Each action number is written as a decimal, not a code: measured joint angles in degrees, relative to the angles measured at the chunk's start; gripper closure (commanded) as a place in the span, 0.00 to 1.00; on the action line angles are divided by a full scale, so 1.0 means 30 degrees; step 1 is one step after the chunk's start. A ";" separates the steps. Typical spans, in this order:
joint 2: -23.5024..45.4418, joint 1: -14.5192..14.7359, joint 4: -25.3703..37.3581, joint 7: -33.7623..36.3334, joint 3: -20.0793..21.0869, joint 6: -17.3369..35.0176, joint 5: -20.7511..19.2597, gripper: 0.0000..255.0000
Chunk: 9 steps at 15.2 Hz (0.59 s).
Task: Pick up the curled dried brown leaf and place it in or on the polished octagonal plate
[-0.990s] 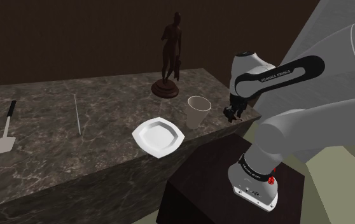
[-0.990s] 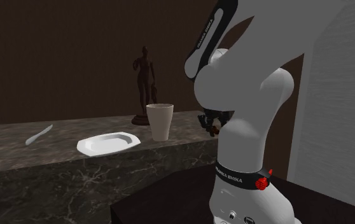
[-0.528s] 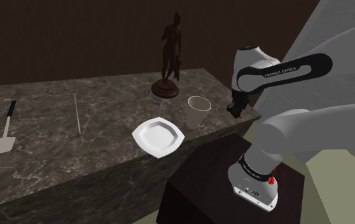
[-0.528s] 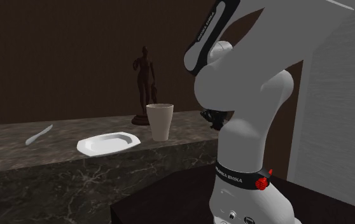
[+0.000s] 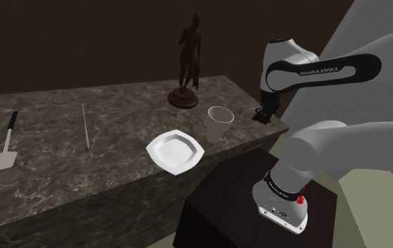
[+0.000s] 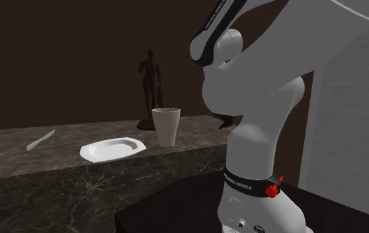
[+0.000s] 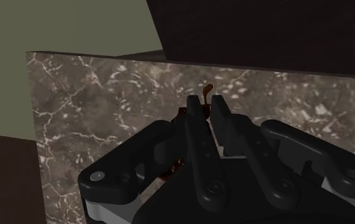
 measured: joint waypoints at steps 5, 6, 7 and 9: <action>-0.0688 0.0691 0.0587 0.0353 0.0868 -0.1427 0.1013 1.00; -0.0758 0.1109 0.0483 0.0862 0.1327 -0.1535 0.1502 1.00; -0.0678 0.1452 0.0529 0.1256 0.1674 -0.1601 0.1898 1.00; -0.0375 0.2424 0.0763 0.2331 0.2655 -0.1790 0.2997 1.00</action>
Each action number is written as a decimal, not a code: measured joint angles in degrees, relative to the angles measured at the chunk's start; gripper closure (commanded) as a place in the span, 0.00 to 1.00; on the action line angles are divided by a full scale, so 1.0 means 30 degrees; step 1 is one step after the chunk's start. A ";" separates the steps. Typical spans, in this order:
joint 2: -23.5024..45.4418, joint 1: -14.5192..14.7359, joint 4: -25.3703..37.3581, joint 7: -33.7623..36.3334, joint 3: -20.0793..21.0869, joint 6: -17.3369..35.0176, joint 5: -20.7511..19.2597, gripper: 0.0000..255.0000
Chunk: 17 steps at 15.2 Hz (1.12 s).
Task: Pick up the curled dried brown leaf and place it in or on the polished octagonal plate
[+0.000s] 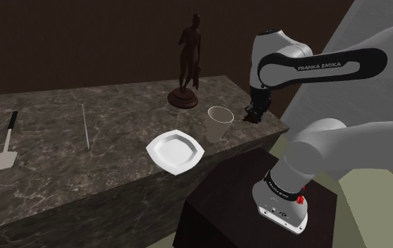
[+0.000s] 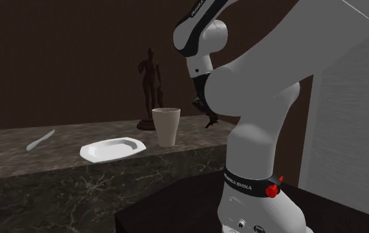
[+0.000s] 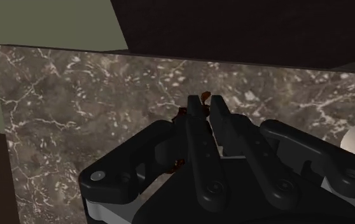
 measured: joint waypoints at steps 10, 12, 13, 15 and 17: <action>0.3148 0.3795 0.2605 0.4914 0.4029 0.0551 0.4289 1.00; 0.4135 0.4315 0.3248 0.5752 0.4734 0.0721 0.4977 1.00; 0.4814 0.4529 0.3503 0.6175 0.5095 0.0719 0.5255 1.00; 0.5718 0.4977 0.4028 0.7027 0.5795 0.0729 0.5795 1.00; 0.6877 0.5321 0.4796 0.7897 0.6484 0.0991 0.6203 1.00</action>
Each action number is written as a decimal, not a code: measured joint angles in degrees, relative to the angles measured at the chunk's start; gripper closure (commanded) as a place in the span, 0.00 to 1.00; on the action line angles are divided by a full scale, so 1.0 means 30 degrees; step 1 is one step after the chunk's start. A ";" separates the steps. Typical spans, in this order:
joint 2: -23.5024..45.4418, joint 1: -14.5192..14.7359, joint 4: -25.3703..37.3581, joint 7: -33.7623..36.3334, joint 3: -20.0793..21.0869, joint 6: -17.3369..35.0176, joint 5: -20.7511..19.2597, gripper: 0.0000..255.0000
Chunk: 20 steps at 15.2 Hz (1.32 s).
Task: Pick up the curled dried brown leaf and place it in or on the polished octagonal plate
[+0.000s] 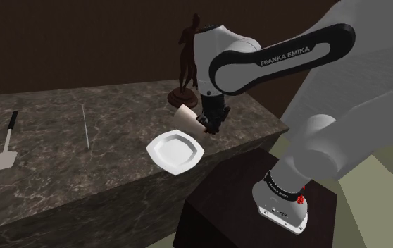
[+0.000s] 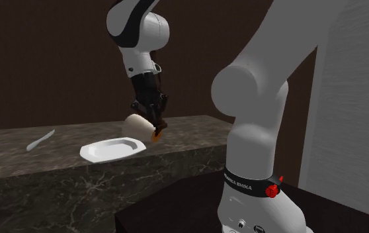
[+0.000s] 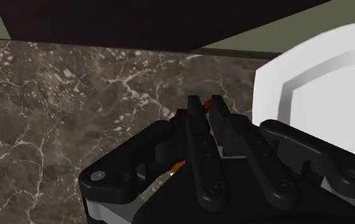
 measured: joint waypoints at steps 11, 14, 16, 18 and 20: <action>0.5806 0.1087 0.4987 0.4189 0.2833 0.0579 0.0452 1.00; 0.6374 0.1142 0.4977 0.4459 0.3016 0.1249 0.0347 1.00; 0.6675 0.1099 0.4650 0.4506 0.3036 0.1833 0.0247 1.00; 0.7089 0.1091 0.4468 0.4649 0.3103 0.2390 0.0115 1.00; 0.7432 0.1085 0.4235 0.4785 0.3156 0.2924 0.0001 1.00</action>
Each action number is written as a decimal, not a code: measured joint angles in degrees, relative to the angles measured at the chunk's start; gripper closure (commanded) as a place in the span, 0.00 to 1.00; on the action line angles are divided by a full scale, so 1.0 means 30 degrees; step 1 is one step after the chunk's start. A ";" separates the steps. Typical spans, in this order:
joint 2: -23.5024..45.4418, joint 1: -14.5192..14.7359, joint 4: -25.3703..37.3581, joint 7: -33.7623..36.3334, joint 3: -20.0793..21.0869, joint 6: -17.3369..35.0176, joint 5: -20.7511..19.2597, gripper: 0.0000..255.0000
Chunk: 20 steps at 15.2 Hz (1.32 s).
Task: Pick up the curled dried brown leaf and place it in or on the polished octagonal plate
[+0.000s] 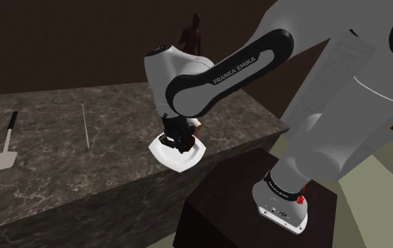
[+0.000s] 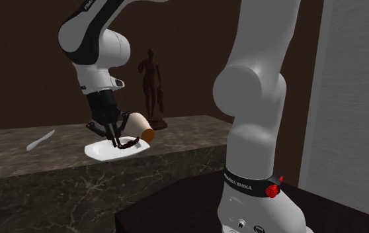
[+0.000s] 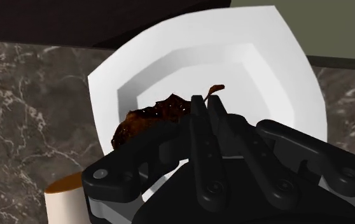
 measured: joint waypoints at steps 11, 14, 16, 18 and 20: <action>0.0003 -0.1377 0.0565 -0.1636 -0.1572 -0.1349 0.0850 0.00; 0.0190 -0.1656 0.0342 -0.1971 -0.1890 -0.1140 0.0990 0.00; 0.0291 -0.1665 -0.0084 -0.1992 -0.1897 -0.0643 0.1016 0.00; 0.0584 -0.1648 -0.0317 -0.1923 -0.1862 -0.0132 0.0975 0.00; 0.0638 -0.1642 -0.0561 -0.1923 -0.1854 0.0164 0.0977 0.00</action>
